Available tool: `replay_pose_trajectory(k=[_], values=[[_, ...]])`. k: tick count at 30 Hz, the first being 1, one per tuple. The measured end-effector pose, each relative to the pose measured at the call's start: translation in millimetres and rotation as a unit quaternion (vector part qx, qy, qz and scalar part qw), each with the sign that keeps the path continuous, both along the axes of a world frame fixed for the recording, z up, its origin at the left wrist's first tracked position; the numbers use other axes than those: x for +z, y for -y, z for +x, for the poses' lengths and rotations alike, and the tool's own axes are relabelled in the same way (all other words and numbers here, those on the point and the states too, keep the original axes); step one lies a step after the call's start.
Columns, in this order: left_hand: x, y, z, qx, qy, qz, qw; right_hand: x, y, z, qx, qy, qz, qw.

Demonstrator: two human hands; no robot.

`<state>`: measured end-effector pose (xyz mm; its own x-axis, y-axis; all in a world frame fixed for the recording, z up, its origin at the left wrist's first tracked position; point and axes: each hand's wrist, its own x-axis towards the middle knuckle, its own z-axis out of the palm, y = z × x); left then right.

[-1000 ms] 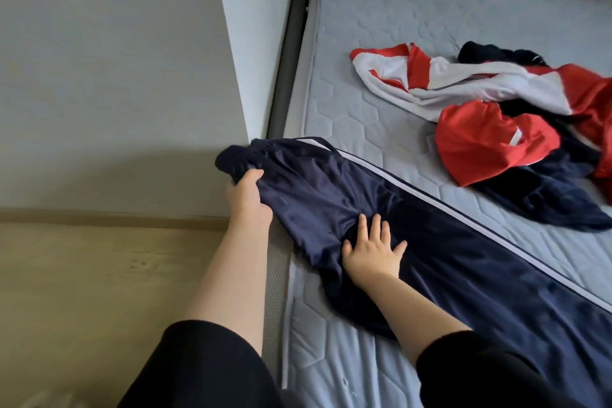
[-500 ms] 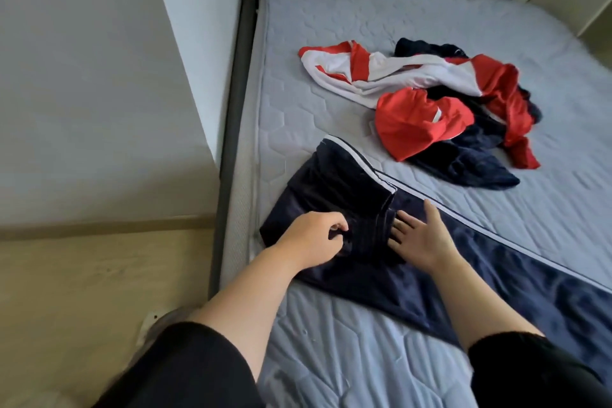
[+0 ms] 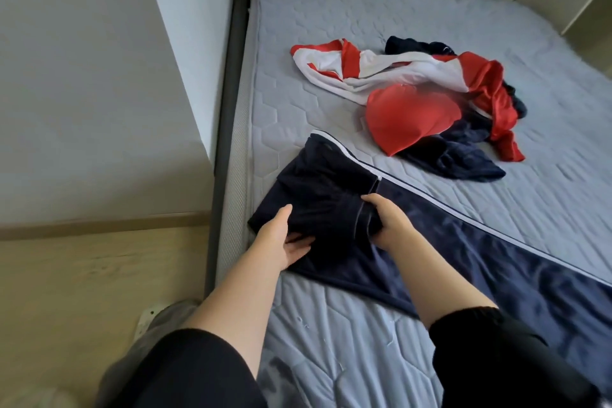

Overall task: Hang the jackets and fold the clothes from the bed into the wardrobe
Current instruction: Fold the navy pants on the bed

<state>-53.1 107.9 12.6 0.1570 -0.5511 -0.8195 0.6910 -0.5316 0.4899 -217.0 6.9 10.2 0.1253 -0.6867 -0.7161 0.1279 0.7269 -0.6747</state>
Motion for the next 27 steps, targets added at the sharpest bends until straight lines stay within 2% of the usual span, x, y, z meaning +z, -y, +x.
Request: replay_pose_trajectory(k=[2,3,5,7,11,16,18,21,24,26,27], values=[[-4,-2,-4,0.095,-0.065,-0.038,0.993,-4,-5,-10,0.017,-0.028,0.038,0.999],[-7,-2,-6,0.122,-0.074,-0.045,0.989,-6,-7,-15,0.024,-0.083,0.034,0.996],[-10,-3,-7,0.166,-0.079,-0.051,0.982,-11,-5,-26,0.022,-0.225,-0.058,0.972],[-11,-4,-5,0.197,-0.064,-0.049,0.977,-8,4,-27,0.021,-0.323,-0.196,0.926],[-12,-4,-2,0.216,-0.033,-0.021,0.976,11,27,1,0.082,-0.366,-0.335,0.864],[-13,-4,-2,0.199,-0.028,0.030,0.979,21,63,48,0.226,-0.436,-0.348,0.799],[-15,-4,2,0.177,-0.031,0.059,0.982,25,80,61,0.237,-0.444,-0.351,0.790],[-15,-7,3,0.161,-0.040,0.081,0.983,35,105,71,0.195,-0.451,-0.363,0.792],[-13,-9,0,0.155,-0.045,0.078,0.984,33,115,74,0.246,-0.475,-0.343,0.772],[-14,-12,0,0.158,0.021,0.091,0.983,24,113,72,0.272,-0.484,-0.326,0.765],[-14,-13,0,0.157,0.111,0.114,0.975,21,109,70,0.263,-0.488,-0.330,0.765]])
